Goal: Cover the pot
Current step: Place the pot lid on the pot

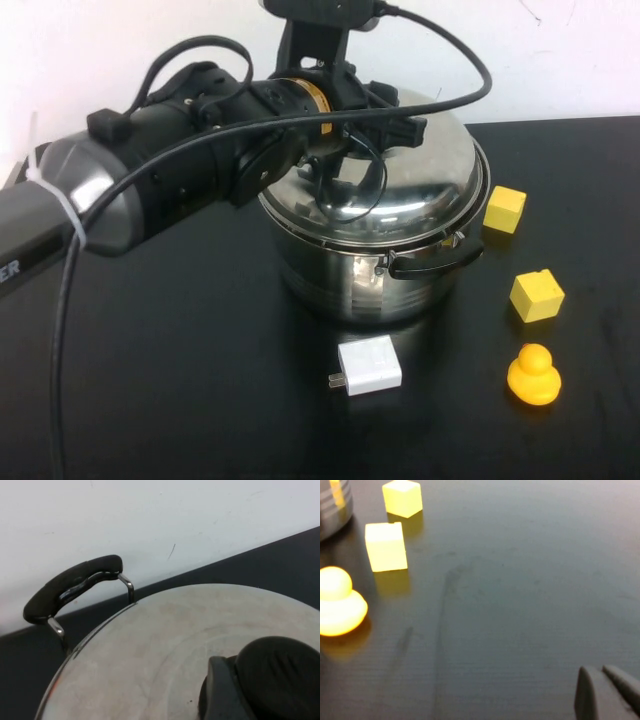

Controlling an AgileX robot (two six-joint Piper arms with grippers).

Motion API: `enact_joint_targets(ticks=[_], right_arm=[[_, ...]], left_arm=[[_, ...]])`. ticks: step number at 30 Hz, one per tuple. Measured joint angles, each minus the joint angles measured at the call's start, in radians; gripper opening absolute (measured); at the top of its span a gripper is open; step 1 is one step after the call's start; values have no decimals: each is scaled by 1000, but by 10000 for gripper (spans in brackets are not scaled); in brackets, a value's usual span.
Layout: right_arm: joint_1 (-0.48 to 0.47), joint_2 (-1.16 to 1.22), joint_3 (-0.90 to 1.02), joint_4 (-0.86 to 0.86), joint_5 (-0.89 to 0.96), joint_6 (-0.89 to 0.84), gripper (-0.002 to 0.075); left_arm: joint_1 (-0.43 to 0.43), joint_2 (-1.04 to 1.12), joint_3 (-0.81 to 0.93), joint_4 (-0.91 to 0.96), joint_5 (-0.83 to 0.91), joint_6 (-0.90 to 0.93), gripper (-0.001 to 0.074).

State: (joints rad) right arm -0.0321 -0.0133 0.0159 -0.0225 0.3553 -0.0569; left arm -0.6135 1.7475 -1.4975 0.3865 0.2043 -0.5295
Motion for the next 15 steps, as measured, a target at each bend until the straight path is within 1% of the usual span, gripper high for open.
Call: enact_joint_targets(ticks=[15], right_arm=[[0,0,0,0,0,0,-2]], left_arm=[[0,9,-12,2,-27,-69,332]])
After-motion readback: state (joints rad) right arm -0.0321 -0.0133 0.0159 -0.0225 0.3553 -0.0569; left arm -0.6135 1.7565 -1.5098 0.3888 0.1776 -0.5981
